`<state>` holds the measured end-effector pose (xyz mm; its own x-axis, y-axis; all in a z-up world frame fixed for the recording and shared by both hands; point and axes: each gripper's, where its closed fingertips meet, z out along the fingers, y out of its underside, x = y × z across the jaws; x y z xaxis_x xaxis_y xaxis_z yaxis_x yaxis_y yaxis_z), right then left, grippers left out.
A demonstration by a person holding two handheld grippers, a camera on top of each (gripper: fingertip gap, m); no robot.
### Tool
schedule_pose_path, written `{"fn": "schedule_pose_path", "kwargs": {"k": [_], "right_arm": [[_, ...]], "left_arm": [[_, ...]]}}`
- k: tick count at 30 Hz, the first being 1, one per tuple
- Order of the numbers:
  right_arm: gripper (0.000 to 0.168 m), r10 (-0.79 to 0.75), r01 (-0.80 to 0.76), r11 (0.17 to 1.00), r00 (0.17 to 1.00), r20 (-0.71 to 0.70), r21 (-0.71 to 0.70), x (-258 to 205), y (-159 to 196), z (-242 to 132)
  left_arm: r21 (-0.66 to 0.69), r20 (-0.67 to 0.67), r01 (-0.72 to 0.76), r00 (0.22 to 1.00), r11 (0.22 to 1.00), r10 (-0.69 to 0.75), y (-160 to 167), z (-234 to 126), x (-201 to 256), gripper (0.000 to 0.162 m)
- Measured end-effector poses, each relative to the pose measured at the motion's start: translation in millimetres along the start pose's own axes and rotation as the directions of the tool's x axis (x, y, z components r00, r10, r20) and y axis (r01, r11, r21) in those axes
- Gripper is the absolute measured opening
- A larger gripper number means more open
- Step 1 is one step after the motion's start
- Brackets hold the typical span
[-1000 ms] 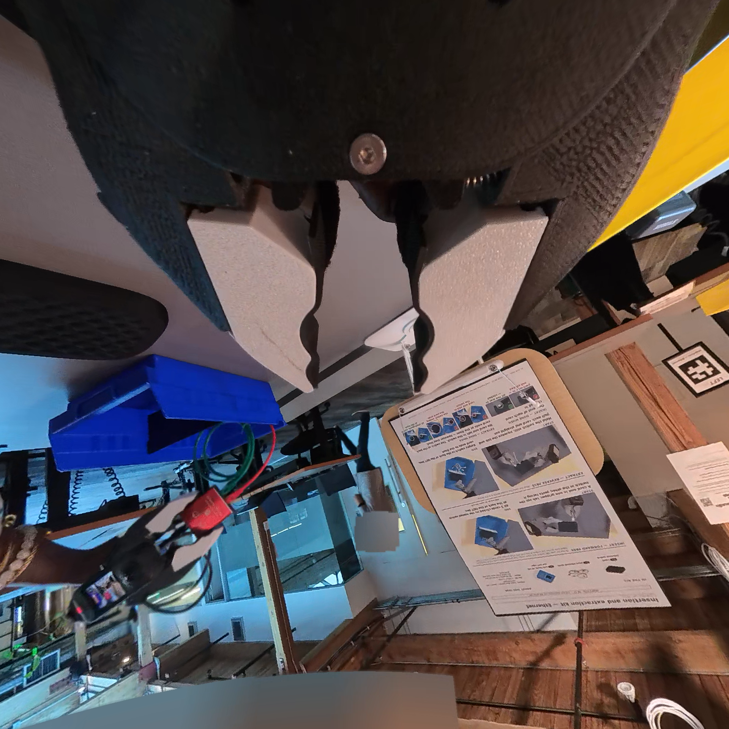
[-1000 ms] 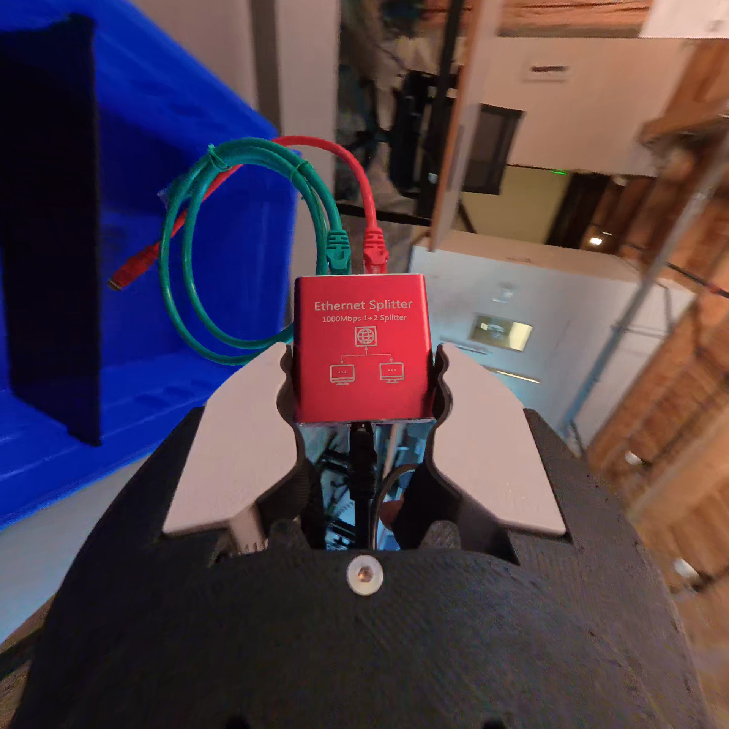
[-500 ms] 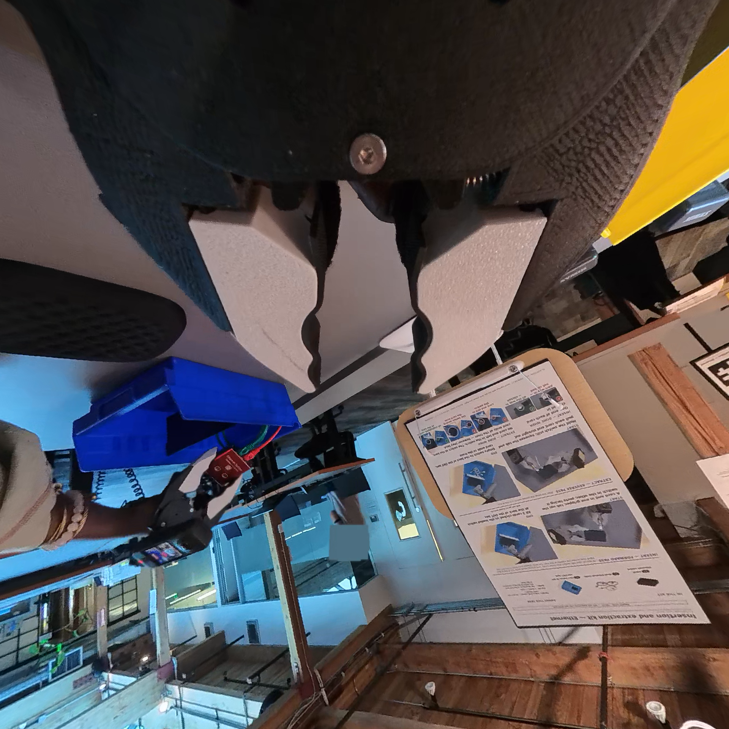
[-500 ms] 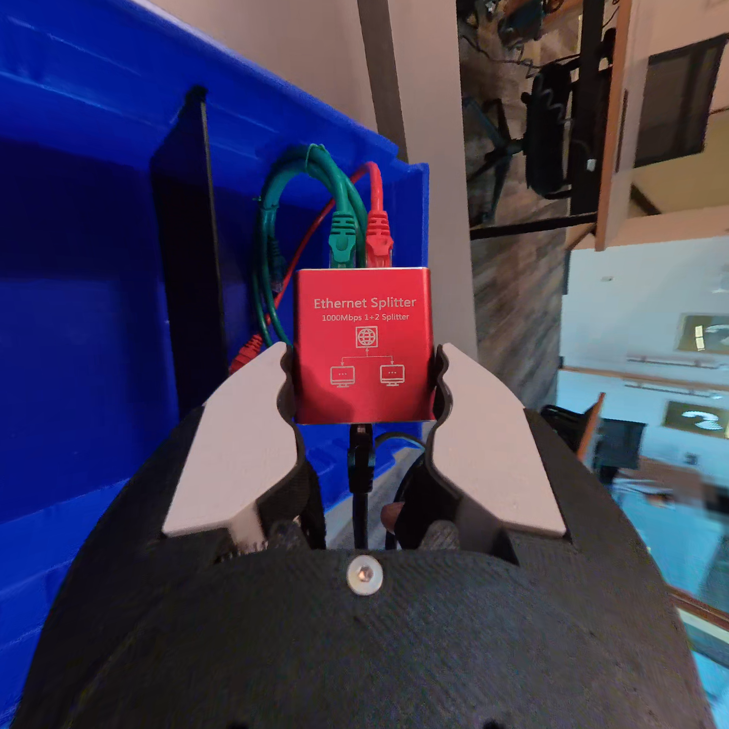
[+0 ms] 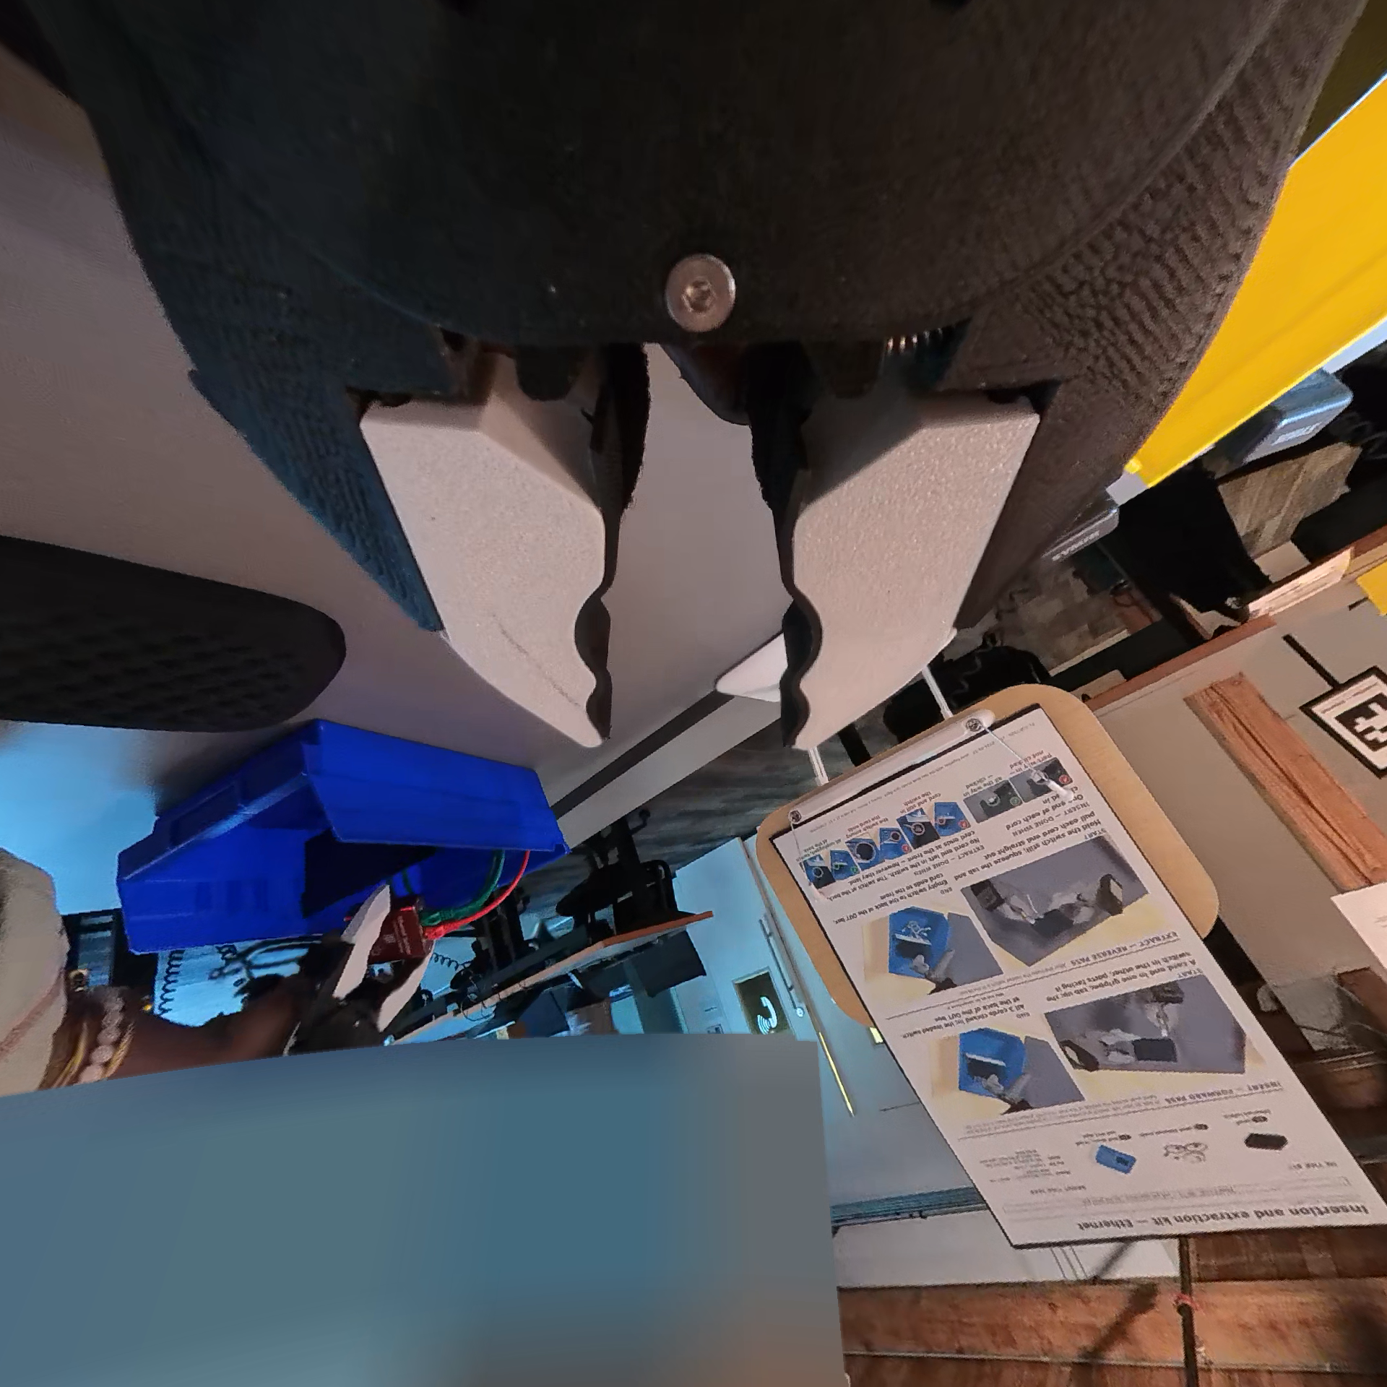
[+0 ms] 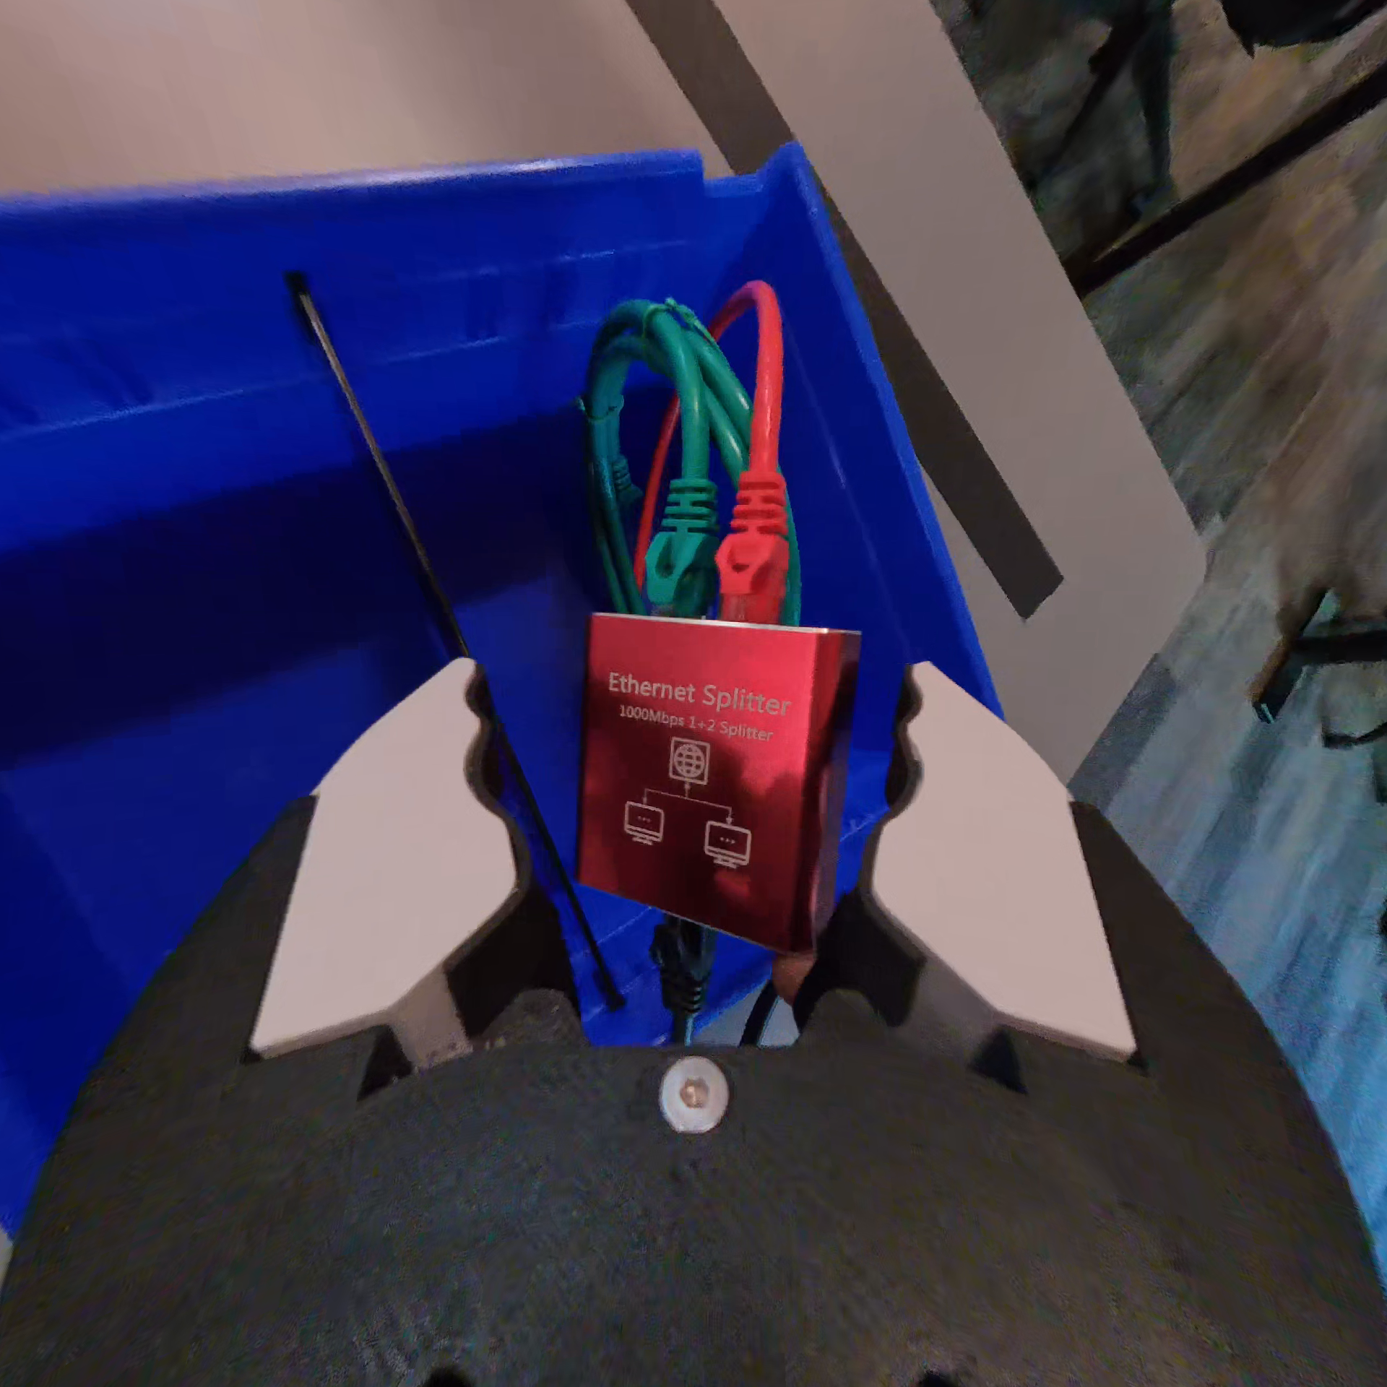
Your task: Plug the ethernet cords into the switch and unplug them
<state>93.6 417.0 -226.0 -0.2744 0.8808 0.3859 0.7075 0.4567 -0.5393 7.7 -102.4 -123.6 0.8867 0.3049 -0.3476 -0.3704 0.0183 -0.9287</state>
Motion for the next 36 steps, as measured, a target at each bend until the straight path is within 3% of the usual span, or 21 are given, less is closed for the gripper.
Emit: {"fn": "schedule_pose_path", "kwargs": {"k": [6, 16, 25, 30, 36], "right_arm": [[0.119, 0.114, -0.113, 0.993, 0.993, -0.027, 0.043, 8, 8, -3], [0.113, 0.134, -0.129, 0.988, 0.989, -0.063, 0.086, 13, 10, -1], [0.119, 0.205, -0.139, 0.937, 0.961, -0.183, 0.320, 21, -33, -40], [0.119, 0.236, -0.132, 0.912, 0.944, -0.231, 0.389, -10, -62, -68], [0.126, 0.359, -0.312, 0.764, 0.933, 0.029, 0.565, -116, -112, -88]], "left_arm": [[-0.013, 0.006, 0.018, 1.000, 1.000, -0.018, 3, -1, -3, 0.043], [-0.031, 0.011, 0.003, 1.000, 1.000, -0.003, 6, -1, -3, 0.043], [-0.093, 0.057, 0.066, 0.997, 0.993, -0.060, 21, -3, -17, 0.045], [-0.206, 0.145, 0.124, 0.985, 0.971, -0.096, 47, -9, -39, 0.055], [-0.351, 0.341, 0.206, 0.937, 0.913, -0.081, 93, -26, -77, 0.078]]}}
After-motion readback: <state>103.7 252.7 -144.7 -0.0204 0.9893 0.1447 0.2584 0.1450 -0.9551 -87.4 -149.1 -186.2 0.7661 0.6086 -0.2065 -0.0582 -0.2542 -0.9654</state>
